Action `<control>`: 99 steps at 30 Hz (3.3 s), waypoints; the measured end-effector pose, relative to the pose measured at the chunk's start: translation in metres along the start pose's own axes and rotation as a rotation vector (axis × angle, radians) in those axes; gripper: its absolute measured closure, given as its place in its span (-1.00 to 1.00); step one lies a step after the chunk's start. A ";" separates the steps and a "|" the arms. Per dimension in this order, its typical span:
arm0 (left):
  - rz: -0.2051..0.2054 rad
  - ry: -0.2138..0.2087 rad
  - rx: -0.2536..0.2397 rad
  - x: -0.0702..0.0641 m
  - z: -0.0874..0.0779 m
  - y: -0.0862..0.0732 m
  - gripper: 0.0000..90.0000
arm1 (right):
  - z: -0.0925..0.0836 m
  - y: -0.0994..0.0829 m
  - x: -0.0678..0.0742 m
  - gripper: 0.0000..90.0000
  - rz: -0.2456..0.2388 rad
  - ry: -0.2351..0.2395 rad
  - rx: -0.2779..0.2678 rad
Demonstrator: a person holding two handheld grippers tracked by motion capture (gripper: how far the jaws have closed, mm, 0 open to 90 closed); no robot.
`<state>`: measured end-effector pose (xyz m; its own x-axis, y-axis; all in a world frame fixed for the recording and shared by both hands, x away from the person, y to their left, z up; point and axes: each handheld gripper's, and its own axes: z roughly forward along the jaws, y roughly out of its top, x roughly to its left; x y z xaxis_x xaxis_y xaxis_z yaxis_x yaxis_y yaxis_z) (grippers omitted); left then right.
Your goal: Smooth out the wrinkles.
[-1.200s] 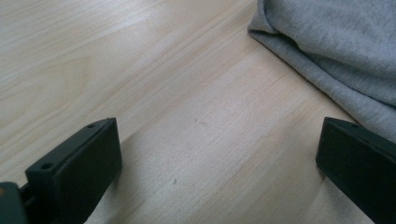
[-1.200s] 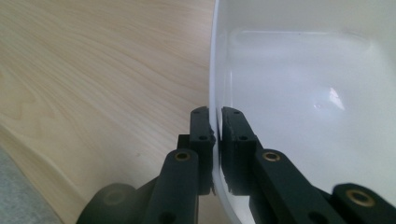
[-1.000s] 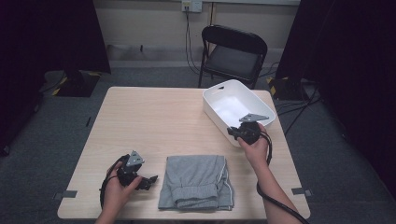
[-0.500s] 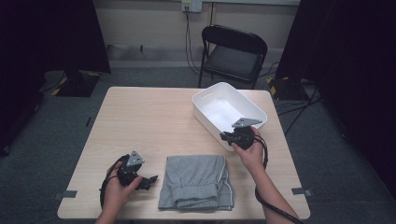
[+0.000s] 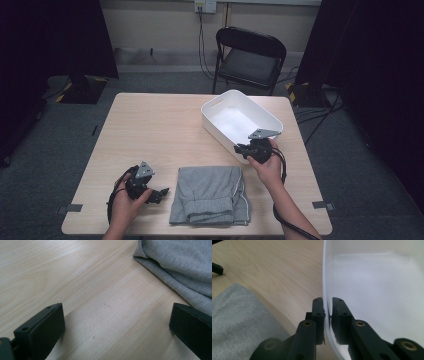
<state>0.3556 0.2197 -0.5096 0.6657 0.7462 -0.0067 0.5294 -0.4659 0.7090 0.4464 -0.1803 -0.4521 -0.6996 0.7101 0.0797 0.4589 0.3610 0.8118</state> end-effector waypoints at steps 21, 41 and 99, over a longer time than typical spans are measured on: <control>0.002 0.001 0.000 0.000 0.000 0.000 -1.00 | -0.040 0.023 -0.016 0.03 0.022 -0.171 0.023; -0.001 -0.001 0.000 0.000 0.000 0.000 -1.00 | -0.061 0.001 -0.042 -0.43 0.099 -0.340 0.042; -0.001 0.000 0.001 0.000 0.000 0.000 -1.00 | -0.043 -0.006 -0.037 -0.24 0.150 -0.348 -0.013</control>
<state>0.3555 0.2198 -0.5096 0.6652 0.7466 -0.0080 0.5306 -0.4652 0.7085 0.4460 -0.2348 -0.4346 -0.3961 0.9182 -0.0016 0.5331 0.2314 0.8138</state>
